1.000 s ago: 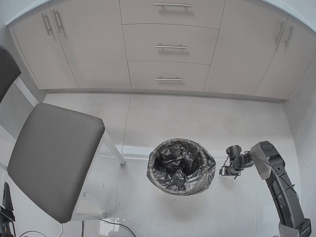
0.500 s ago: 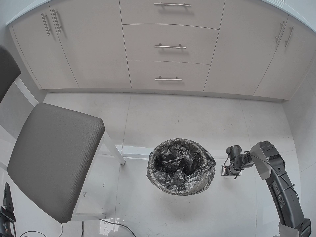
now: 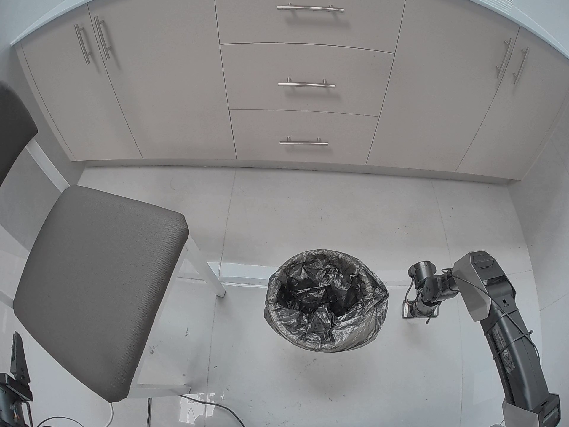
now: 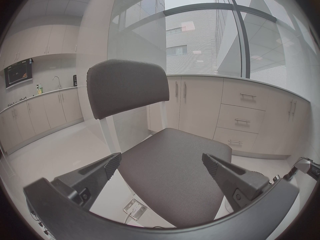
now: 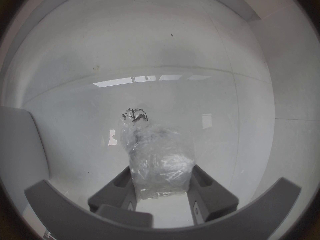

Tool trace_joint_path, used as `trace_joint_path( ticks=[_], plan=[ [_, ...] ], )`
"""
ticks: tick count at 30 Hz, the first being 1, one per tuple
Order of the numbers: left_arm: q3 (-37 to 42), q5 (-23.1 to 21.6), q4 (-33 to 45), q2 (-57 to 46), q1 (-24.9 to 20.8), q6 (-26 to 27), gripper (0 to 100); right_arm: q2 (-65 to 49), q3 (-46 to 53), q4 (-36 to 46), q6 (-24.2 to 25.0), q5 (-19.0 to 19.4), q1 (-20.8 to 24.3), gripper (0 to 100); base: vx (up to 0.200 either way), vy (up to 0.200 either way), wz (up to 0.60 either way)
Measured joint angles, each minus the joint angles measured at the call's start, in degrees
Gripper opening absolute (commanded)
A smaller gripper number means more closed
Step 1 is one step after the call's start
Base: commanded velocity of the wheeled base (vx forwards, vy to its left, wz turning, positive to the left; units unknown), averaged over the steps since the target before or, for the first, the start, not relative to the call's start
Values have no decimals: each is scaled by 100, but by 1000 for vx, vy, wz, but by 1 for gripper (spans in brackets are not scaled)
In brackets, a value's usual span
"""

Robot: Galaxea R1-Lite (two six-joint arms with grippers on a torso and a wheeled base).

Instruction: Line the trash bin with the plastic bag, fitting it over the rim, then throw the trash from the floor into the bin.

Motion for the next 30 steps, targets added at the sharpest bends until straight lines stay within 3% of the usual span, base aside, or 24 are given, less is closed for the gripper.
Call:
trace_joint_path(
  ticks=[9,24,30],
  plan=[
    [11,0,13,4,0,-49,100,-391,2,273,5,-162,-2,0,0,0,0],
    [11,0,174,9,-2,-329,100,-1698,0,1704,0,-149,72,0,0,0,0],
    [9,0,189,11,0,-503,100,-2222,2,2143,-11,-134,299,0,0,0,0]
  ],
)
